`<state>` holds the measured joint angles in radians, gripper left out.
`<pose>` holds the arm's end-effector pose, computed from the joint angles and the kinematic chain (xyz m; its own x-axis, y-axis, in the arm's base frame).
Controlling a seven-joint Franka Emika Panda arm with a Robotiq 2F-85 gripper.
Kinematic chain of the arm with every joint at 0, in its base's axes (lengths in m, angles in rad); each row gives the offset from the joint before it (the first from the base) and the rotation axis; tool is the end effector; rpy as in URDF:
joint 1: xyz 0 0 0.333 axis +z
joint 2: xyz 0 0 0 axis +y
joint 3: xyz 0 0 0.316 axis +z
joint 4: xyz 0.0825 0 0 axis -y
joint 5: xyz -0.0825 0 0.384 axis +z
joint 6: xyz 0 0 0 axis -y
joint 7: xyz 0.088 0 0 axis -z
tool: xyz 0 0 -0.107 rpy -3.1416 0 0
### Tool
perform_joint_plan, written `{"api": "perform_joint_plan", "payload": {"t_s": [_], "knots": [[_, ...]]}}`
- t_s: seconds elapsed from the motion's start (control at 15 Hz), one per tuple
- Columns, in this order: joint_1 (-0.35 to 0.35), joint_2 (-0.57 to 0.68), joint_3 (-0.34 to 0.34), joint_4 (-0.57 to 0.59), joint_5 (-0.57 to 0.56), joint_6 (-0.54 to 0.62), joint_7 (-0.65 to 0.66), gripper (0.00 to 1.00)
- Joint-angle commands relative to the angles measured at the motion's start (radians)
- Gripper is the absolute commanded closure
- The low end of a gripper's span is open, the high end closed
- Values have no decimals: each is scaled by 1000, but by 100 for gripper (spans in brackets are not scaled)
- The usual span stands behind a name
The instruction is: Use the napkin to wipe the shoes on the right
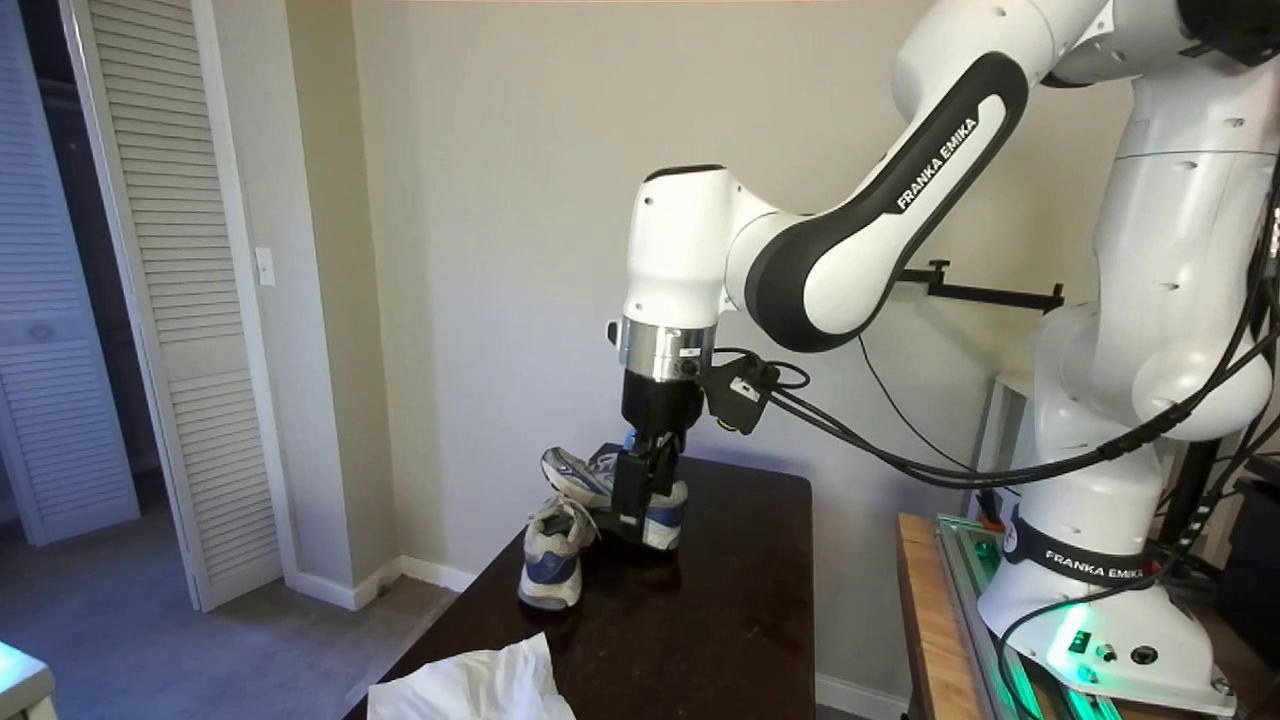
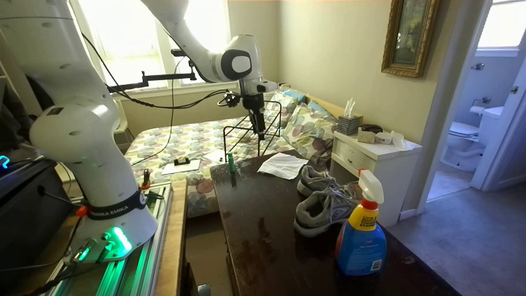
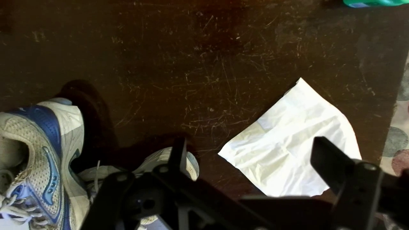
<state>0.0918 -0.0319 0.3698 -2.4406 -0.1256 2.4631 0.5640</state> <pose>0.4336 0.2156 0.3182 0.9959 -0.0039 0.0905 -0.0090 -0.9984 0.0552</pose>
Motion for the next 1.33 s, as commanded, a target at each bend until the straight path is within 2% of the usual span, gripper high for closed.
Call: {"api": "perform_joint_plan", "payload": {"t_s": [0.0,0.33,0.53,0.67,1.0,1.07,1.13,1.27], "knots": [[61,46,-46,34,-45,1,25,0],[172,268,-42,193,-50,3,-73,0],[238,394,-86,289,-113,-6,-111,0],[259,464,-113,342,-102,25,-164,0],[342,640,-238,550,-98,-20,-78,0],[308,678,-205,594,-34,-65,-175,0],[322,576,-227,466,-56,0,-140,0],[323,602,-234,488,-54,-2,-146,0]]}}
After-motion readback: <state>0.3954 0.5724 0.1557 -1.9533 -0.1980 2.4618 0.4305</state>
